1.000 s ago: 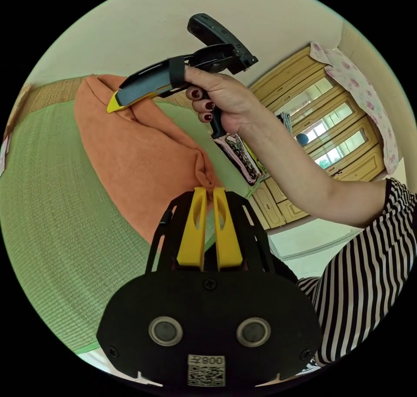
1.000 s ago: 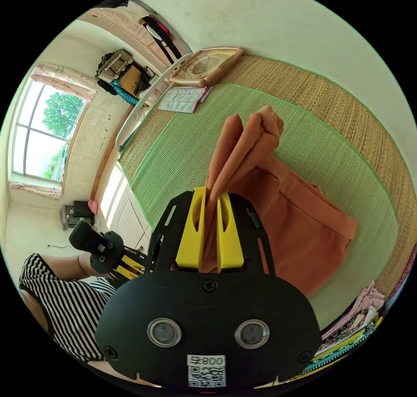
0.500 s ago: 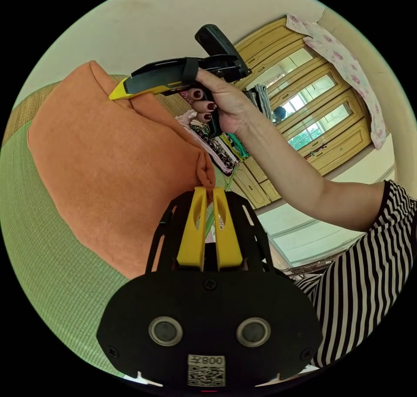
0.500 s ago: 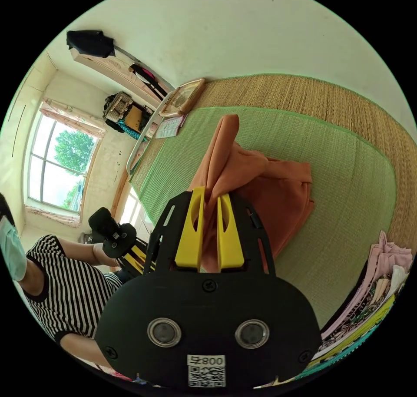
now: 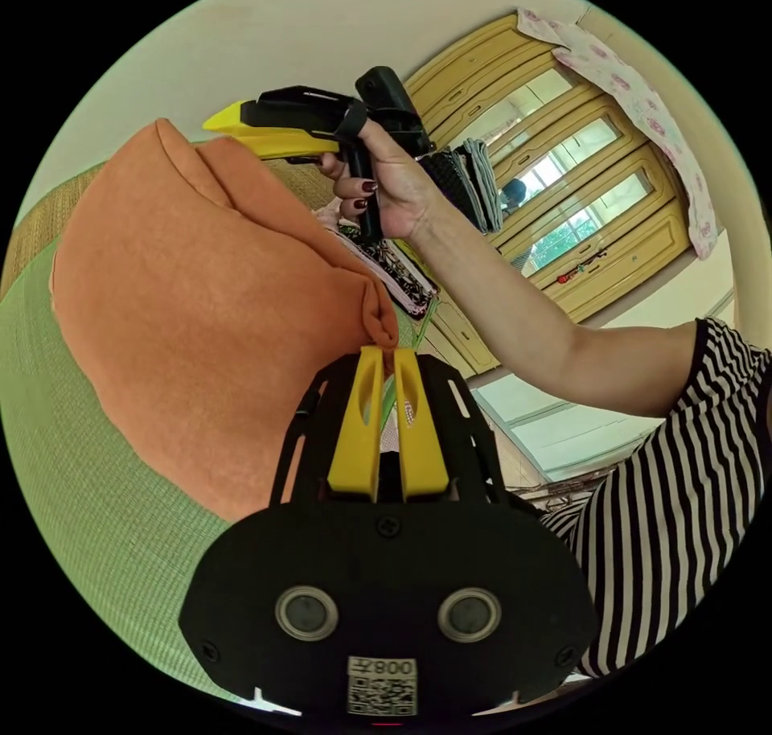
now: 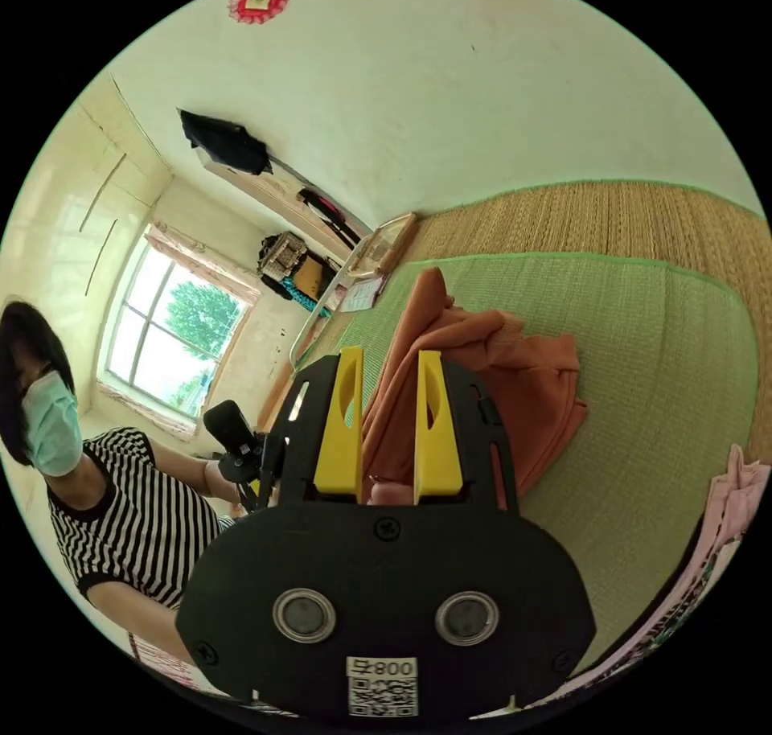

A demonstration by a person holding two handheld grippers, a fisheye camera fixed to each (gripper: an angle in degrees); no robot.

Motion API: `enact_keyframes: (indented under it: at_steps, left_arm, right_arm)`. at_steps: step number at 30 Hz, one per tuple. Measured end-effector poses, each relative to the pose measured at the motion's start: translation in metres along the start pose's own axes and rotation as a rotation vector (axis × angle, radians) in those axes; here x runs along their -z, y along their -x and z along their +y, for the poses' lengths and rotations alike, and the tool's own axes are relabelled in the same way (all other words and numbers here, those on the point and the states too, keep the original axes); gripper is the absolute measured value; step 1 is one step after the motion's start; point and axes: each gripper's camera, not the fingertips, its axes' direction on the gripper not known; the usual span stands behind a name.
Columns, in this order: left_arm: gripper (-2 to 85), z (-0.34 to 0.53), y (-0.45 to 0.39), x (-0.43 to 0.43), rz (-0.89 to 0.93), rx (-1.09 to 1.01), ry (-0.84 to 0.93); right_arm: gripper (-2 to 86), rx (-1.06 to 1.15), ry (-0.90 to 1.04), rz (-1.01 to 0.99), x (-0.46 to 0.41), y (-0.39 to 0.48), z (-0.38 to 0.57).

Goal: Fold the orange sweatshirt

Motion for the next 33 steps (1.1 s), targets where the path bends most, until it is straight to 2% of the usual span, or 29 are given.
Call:
enact_keyframes:
  at_steps: [3,8,13,18,22,25,28,33]
  left_arm:
    - [2.5,-0.019,0.003,-0.024,-0.007,0.016,0.079]
    - [2.5,-0.039,0.023,-0.079,0.029,0.089,0.277]
    - [2.5,-0.044,0.020,-0.085,0.012,0.093,0.292]
    - [2.5,-0.054,0.012,-0.073,0.009,0.085,0.214]
    - [2.6,-0.070,0.001,-0.065,-0.026,0.049,0.168]
    - [2.8,-0.079,0.010,-0.082,-0.044,0.072,0.251]
    - [3.2,-0.076,0.024,-0.106,-0.050,0.131,0.375]
    - [5.3,-0.071,0.024,-0.099,-0.013,0.143,0.288]
  right_arm:
    - [10.0,-0.087,0.044,0.073,-0.004,-0.041,0.020]
    - [10.7,-0.293,0.083,0.002,-0.022,-0.129,0.073]
    - [11.8,-0.387,0.043,-0.112,-0.036,-0.177,0.103]
    - [10.9,-0.295,0.000,-0.138,-0.034,-0.164,0.090]
    - [10.4,-0.173,0.028,-0.028,-0.024,-0.125,0.067]
    - [10.4,-0.252,0.133,0.080,-0.039,-0.143,0.072]
    - [10.8,-0.379,0.136,0.052,-0.044,-0.170,0.099]
    - [10.4,-0.358,0.020,0.062,-0.027,-0.142,0.128]
